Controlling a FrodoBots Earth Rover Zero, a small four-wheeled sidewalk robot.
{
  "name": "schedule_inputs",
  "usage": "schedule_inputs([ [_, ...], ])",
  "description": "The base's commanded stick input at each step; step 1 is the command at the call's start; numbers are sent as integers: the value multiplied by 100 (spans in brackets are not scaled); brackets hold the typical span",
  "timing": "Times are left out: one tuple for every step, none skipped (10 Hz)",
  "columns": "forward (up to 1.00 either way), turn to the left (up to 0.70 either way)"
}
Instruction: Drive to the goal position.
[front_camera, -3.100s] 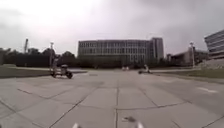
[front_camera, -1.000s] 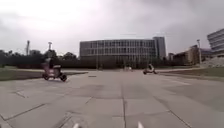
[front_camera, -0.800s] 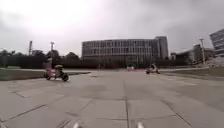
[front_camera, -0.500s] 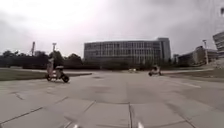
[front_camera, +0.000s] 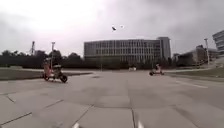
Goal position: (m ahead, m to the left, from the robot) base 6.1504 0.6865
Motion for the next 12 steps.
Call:
schedule_inputs([
  [50, 0],
  [50, 0],
  [50, 0],
  [50, 0],
  [50, 0],
  [50, 0],
  [50, 0],
  [50, 0],
  [50, 0],
  [50, 0],
  [50, 0],
  [50, 0],
])
